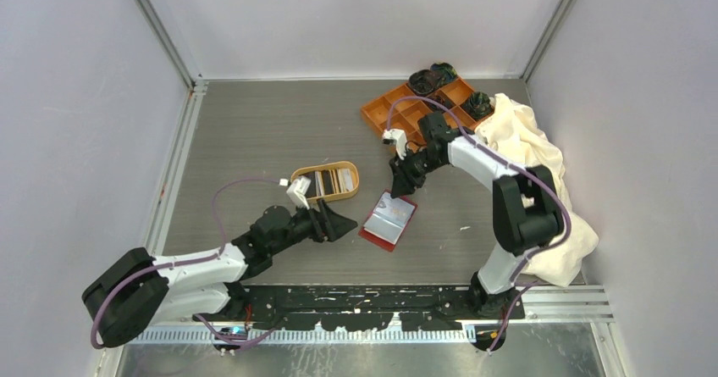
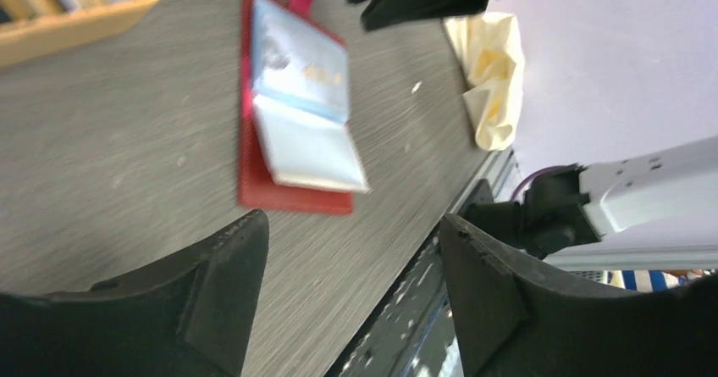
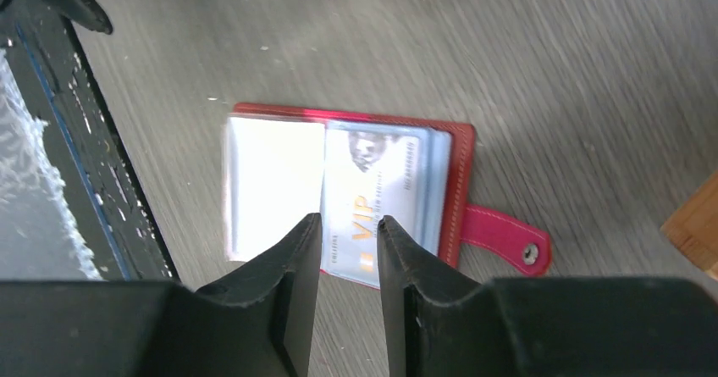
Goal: Put the credit cards into the card holder
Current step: Insert the credit card into the card holder, then turn over the card slot in the card holder.
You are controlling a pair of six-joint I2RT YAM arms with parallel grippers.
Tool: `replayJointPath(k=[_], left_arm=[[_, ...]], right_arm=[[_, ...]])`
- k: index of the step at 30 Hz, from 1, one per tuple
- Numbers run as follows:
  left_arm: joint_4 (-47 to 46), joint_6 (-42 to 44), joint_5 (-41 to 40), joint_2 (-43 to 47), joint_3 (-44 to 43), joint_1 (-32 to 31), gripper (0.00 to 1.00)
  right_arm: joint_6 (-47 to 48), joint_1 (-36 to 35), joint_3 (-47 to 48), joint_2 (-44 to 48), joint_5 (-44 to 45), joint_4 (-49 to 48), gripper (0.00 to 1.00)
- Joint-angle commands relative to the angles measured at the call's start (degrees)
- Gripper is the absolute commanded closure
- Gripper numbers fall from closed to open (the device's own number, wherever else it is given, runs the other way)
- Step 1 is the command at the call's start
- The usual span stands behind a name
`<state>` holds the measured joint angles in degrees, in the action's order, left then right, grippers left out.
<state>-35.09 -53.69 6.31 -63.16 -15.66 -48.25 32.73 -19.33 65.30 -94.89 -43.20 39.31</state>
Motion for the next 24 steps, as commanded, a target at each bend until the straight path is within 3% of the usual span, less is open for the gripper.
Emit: replayJointPath(k=[1,4,9,17,24], left_arm=[[-9.7,-1.3,-3.3,3.7,6.9,0.3,0.24],[-6.3,-1.8,-0.2,4.2,6.0,0.3,0.27],[-6.2,-5.1,1.5,1.2,5.8,0.1,0.41],[-10.9,-6.8,-2.3,-11.9,1.3,-5.5,0.42],[-20.1,-9.7,-1.0,-25.7,-2.8,-5.8,0.43]], right_arm=[[-7.5,2.1,4.7,-5.8,0.1,5.7,0.63],[-8.5,2.1,4.9,-7.6,1.9,5.2,0.62],[-8.5,2.1,5.1,-9.1,4.9,4.9,0.6],[-6.7,1.9,6.3,-12.8,6.8,7.1,0.6],[-5.3,1.7,7.2,-13.7,8.0,8.8,0.6]])
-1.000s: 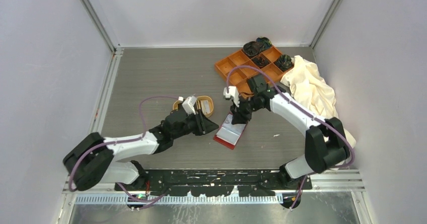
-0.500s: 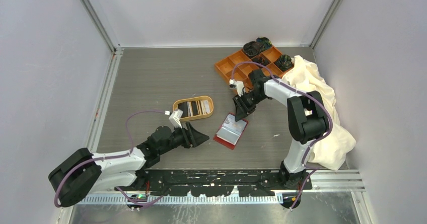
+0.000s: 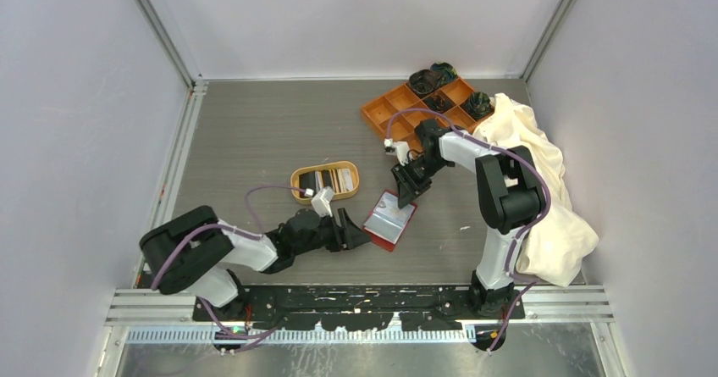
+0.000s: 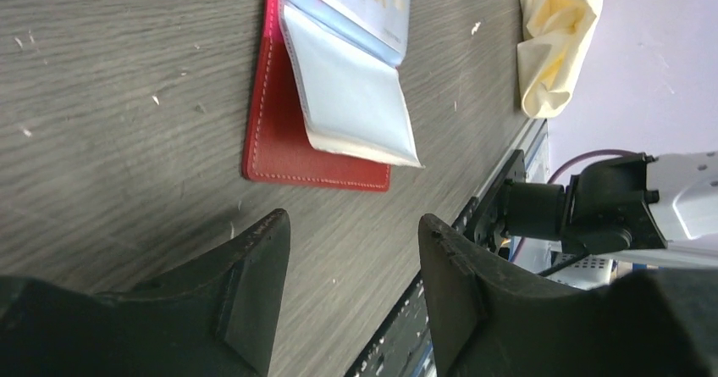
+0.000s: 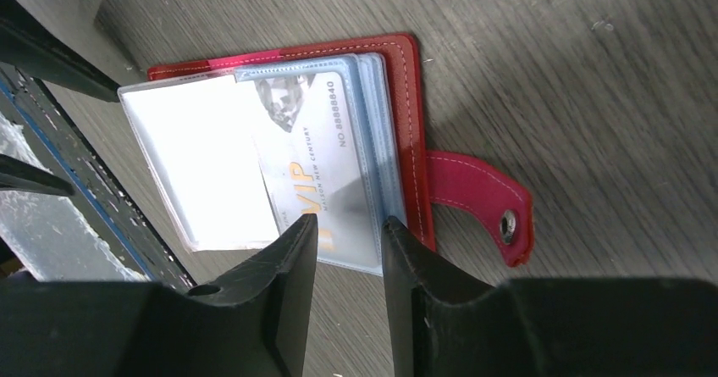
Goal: Put the credit cards into the card holder
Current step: Turn over the card slot in the card holder.
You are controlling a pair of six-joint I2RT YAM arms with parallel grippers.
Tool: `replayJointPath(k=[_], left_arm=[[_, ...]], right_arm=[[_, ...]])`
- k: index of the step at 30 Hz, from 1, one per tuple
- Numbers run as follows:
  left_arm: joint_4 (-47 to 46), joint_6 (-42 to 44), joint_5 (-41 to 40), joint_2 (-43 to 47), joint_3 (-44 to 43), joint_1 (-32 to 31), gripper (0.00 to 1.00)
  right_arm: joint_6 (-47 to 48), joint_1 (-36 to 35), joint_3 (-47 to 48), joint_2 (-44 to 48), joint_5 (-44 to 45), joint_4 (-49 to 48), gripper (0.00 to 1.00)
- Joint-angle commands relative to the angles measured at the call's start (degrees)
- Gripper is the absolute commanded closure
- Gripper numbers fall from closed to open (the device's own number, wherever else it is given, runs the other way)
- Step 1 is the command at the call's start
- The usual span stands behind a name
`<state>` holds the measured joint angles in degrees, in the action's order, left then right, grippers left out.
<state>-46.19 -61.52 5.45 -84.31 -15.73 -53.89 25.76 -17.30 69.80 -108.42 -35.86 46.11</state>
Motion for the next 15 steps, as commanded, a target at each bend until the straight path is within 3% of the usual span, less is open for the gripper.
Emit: replayJointPath(k=[1,5,15], left_arm=[[-9.1,-2.0,0.1,-6.1,-3.5,-0.1,0.43],[-9.0,-2.5,0.3,-10.7,-5.9,-0.1,0.45],[-3.6,-0.6,3.1,-12.5,-8.6,3.0,0.81]], right_arm=[[2.0,-0.3,2.9,-0.4,0.5,2.5,0.6],[3.5,-0.4,3.5,-0.3,-2.0,4.6,0.62],[4.3,-0.3,5.0,-0.1,-8.0,8.3,0.66]])
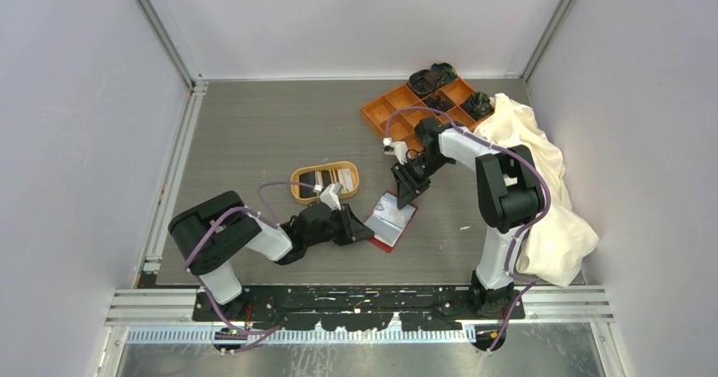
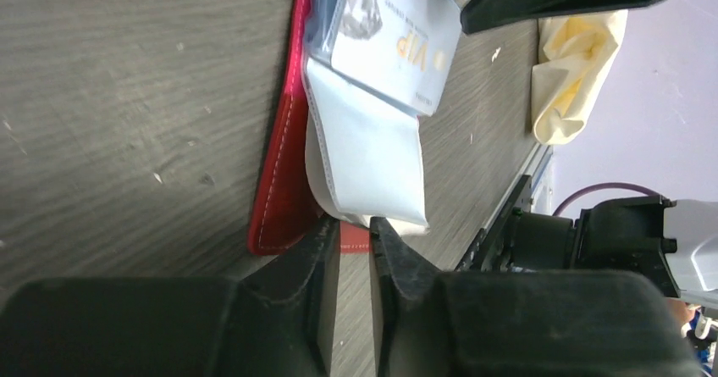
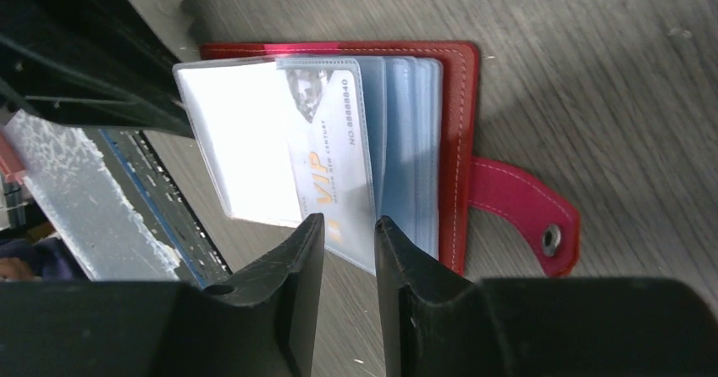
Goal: Put the credit cards into the card holder
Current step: Turn over the card slot in the card holder.
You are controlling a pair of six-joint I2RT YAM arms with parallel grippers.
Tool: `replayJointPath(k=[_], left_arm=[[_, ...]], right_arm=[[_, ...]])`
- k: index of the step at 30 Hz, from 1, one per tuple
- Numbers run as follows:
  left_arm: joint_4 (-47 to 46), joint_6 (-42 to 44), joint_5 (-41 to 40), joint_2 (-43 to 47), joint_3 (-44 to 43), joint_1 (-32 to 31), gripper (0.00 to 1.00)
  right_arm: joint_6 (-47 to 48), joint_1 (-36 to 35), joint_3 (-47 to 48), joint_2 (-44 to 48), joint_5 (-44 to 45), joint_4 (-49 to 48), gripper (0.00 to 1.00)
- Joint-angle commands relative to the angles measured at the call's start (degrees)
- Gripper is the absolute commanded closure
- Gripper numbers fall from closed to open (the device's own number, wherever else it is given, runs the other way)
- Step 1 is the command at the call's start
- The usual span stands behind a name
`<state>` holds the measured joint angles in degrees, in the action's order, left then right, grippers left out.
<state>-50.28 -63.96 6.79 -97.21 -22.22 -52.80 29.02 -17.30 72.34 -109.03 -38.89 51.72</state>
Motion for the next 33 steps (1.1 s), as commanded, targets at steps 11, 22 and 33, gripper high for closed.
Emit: replayJointPath(k=[11,22,33], left_arm=[[25.4,13.7,3.5,6.6,-9.0,5.6,0.86],[33.2,19.0,5.7,5.1,-13.7,8.3,0.85],[33.9,20.3,6.7,5.4,-14.0,10.1,0.72]], right_arm=[[0.0,-0.4,3.6,-0.2,-10.5,5.0,0.66],[0.1,-0.4,4.6,-2.8,-15.2,7.5,0.66],[-0.4,-1.8,4.4,-3.8,-19.9,7.8,0.65]])
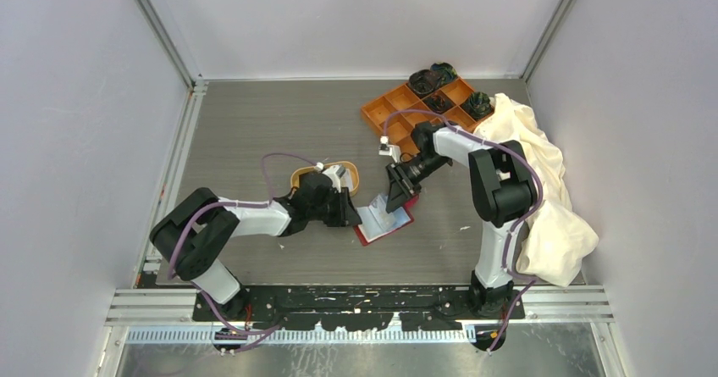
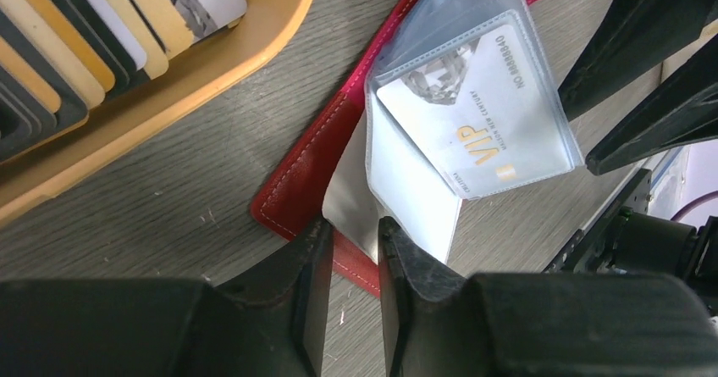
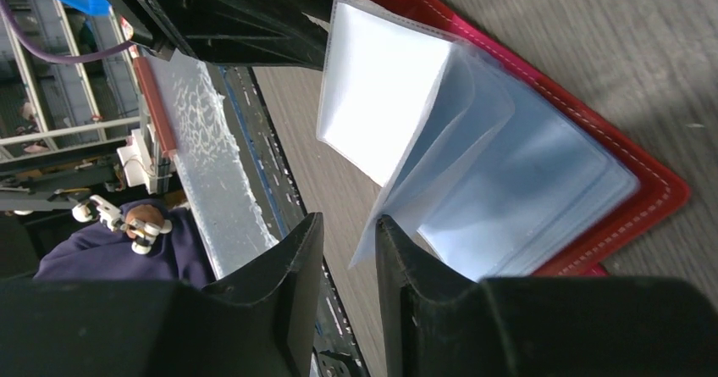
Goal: Put the credit cards into the card holder
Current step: Turn over the card slot in the card holder.
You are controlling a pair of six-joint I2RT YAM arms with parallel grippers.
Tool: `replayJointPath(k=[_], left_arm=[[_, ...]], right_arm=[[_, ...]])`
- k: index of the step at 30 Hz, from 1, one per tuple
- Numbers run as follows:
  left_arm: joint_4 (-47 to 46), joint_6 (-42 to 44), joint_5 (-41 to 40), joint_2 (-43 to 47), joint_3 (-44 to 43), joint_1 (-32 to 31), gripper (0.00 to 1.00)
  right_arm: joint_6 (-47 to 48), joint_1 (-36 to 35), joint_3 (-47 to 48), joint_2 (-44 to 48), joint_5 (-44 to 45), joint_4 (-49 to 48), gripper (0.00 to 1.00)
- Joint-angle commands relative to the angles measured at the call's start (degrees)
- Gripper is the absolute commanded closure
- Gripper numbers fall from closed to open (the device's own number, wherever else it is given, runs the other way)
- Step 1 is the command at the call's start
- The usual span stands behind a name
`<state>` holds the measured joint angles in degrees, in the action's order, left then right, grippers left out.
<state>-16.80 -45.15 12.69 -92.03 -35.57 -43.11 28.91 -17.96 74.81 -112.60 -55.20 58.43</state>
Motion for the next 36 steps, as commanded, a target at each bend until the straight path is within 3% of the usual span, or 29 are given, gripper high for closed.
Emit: replayJointPath(k=[1,7,18,26,36], left_arm=[[0.0,1.2,0.9,0.4,-0.1,0.5,0.7],[-1.7,0.3,-1.8,4.8,3.9,0.5,0.67],[6.0,1.9,-6.7,18.0,7.5,0.4,0.61],[2.8,0.2,-4.4,18.9,8.0,-0.2,0.63],[-2.4,-1.3,-2.2,11.9,4.7,-2.1,0.68]], right_arm=[[-0.4,-1.3,1.9,-0.3,-3.8,1.1,0.65],[-1.5,-1.9,1.7,-0.5,-4.4,0.2,0.65],[-2.9,-2.7,1.4,-0.4,-5.0,-1.0,0.65],[-5.5,-3.7,0.9,-1.3,-4.6,-3.1,0.65],[-8.0,-4.5,0.5,-1.5,-6.4,-4.8,0.69]])
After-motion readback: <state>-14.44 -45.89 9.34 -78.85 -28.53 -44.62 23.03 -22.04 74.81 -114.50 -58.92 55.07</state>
